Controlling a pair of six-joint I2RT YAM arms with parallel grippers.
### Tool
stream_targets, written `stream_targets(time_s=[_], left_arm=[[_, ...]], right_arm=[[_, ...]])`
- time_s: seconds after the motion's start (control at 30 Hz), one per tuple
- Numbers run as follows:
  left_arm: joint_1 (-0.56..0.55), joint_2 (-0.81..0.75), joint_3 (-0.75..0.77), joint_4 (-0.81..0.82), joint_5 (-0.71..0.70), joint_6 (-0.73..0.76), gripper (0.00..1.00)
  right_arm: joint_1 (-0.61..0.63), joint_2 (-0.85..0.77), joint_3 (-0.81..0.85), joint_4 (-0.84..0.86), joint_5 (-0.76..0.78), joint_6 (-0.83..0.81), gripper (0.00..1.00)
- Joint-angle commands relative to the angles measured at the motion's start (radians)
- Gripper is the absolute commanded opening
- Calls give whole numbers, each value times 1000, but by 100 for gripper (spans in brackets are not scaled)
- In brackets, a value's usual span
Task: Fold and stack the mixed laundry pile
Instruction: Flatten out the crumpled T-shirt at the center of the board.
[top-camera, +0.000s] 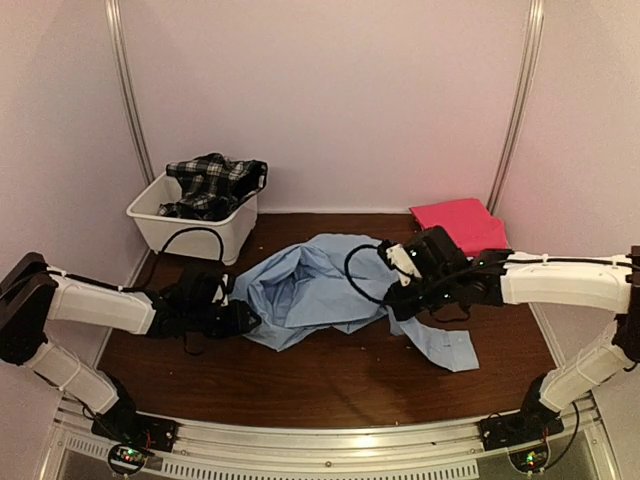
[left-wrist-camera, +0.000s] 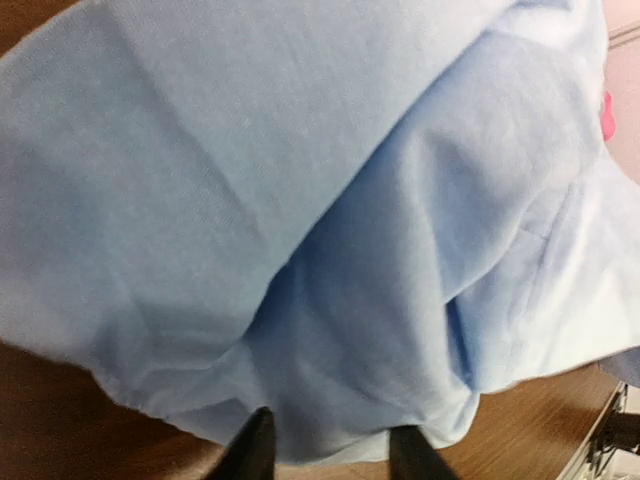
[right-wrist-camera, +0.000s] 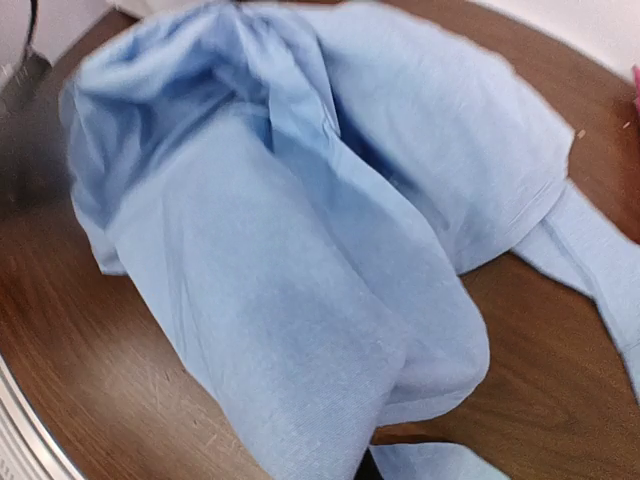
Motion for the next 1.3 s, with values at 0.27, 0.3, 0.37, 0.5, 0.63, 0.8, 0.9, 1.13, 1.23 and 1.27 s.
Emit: stream_targets(time_s=[0.27, 0.3, 0.37, 0.5, 0.63, 0.8, 0.9, 1.13, 1.23, 1.27], left_arm=[[136, -203, 177, -202, -69, 143, 0], [155, -217, 204, -250, -70, 167, 0], [182, -230, 256, -328, -70, 230, 0], [182, -242, 353, -416, 3, 408, 0], [160, -263, 392, -444, 100, 564, 0], [36, -208, 396, -620, 129, 763, 21], [4, -240, 318, -622, 125, 741, 45], [51, -233, 266, -447, 85, 591, 73], [47, -78, 293, -363, 163, 535, 70], [43, -37, 300, -335, 167, 519, 69]], right_arm=[[-151, -525, 213, -22, 345, -67, 0], [-153, -545, 231, -19, 383, -83, 0], [-156, -583, 261, 0, 450, -118, 0], [-159, -611, 321, 34, 522, -199, 0], [-159, -585, 350, 26, 521, -238, 0], [-159, -588, 290, -43, 516, -208, 0], [-159, -647, 234, -101, 556, -183, 0], [-160, -796, 29, -175, 554, -45, 0], [-158, -780, -56, -172, 474, 33, 0], [-159, -766, -76, -172, 452, 50, 0]])
